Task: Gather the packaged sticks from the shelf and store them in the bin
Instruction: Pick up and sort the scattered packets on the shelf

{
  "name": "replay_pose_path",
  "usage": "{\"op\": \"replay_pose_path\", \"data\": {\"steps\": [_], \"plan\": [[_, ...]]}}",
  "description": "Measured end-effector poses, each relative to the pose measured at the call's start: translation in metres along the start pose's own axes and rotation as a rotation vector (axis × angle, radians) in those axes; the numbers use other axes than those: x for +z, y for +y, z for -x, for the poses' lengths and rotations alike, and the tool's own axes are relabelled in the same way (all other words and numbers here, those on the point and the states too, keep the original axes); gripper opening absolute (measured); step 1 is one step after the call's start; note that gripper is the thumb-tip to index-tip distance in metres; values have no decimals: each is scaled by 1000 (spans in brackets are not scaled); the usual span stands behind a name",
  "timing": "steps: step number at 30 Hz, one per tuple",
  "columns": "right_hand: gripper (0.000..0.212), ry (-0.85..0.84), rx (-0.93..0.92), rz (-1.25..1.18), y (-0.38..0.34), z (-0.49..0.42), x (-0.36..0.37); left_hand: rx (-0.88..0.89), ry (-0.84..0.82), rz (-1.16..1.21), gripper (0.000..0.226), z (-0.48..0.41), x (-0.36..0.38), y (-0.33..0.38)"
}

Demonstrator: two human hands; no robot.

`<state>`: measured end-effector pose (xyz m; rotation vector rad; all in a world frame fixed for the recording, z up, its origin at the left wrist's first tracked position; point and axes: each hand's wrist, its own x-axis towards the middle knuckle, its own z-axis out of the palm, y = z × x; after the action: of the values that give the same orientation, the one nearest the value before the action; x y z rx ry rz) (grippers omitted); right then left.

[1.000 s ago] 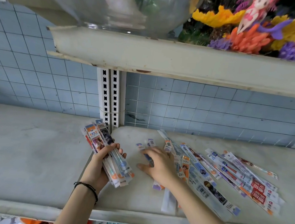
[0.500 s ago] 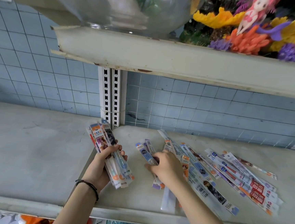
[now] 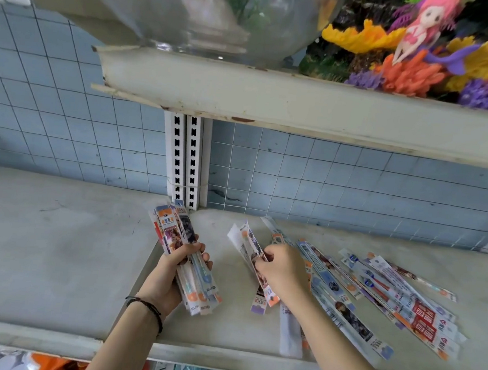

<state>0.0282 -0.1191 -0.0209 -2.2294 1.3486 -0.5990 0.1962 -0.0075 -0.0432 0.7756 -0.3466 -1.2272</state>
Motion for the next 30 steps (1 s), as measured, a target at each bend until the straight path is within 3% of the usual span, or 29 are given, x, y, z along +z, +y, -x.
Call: {"op": "replay_pose_path", "data": {"steps": [6,9,13,16,21,26,30], "plan": [[46,43,117,-338,13,-2,0,-23,16,-117,37,1,4,-2],[32,-1,207,-569,14,-1,-2,-29,32,-154,36,0,8,-3],[17,-65,189,-779,3,7,-8,-18,70,-230,38,-3,22,-8],[13,-120,172,-833,-5,14,-6,-3,68,-226,47,-4,30,-13],[11,-150,195,-813,-8,22,3,37,26,-185,41,0,34,-18],[10,-188,164,-780,-9,26,7,46,14,-240,48,-2,33,-19],[21,-167,186,-769,-8,28,6,52,64,-213,40,-6,30,-22]]}}
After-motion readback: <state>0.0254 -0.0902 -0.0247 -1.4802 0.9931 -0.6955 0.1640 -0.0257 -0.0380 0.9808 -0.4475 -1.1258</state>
